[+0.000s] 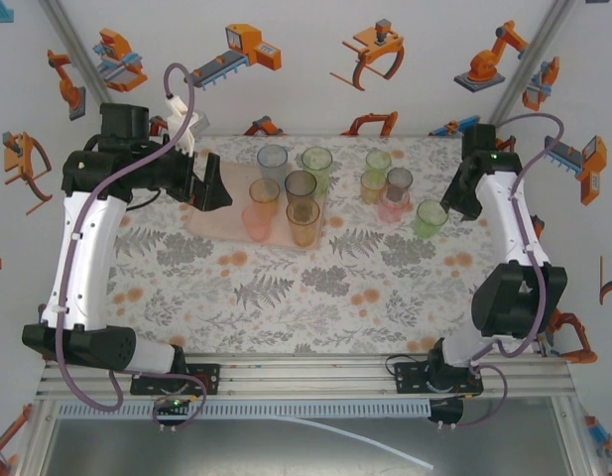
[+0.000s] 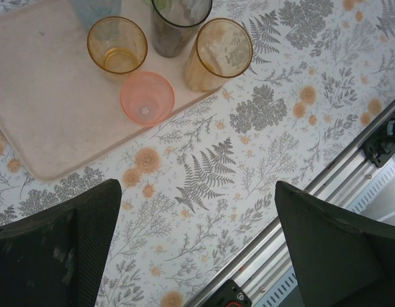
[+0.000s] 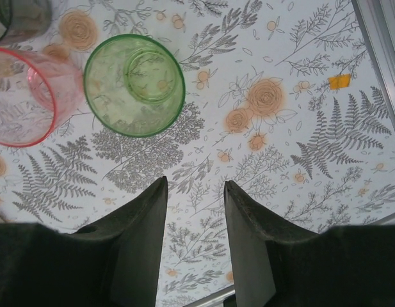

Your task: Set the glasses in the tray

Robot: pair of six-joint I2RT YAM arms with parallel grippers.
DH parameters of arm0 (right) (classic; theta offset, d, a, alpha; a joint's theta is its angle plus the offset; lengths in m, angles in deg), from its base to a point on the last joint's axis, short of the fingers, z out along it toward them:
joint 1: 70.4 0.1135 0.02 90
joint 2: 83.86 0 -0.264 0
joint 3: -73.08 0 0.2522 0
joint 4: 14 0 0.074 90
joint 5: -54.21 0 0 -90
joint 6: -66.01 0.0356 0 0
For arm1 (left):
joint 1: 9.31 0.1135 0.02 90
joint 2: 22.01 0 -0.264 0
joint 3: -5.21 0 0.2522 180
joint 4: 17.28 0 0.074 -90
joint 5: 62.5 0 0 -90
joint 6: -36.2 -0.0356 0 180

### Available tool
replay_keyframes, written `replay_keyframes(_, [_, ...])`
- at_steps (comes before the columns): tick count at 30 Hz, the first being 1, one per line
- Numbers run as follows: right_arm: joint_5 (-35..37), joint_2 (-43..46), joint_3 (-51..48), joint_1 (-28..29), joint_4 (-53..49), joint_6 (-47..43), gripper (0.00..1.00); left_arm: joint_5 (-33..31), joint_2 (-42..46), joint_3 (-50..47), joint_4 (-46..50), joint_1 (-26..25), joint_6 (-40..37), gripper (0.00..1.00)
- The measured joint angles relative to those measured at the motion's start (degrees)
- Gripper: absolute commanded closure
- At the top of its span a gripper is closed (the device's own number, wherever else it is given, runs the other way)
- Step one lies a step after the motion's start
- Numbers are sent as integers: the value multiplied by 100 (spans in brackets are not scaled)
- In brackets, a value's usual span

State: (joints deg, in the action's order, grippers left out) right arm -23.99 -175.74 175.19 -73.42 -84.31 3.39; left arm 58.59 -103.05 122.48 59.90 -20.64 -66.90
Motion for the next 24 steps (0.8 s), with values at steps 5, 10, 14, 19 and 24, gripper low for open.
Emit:
replay_keyframes(5, [-44,-334,-94,-59,402,-4,60,-22,2,-103,-28,0,13,3])
replay_keyframes(10, [-35,-721,-138,-129,671,-26,61,-24,7,-197,-87,0,20,3])
replay_keyframes(14, [-42,-949,-144,-181,817,-31,63,-48,22,-256,-105,0,28,3])
replay_keyframes(19, [-66,-1115,-212,-229,960,-44,65,-66,31,-280,-131,0,37,3])
replay_keyframes(24, [-90,-1333,-212,-232,1071,-87,70,-66,31,-280,-133,0,61,3])
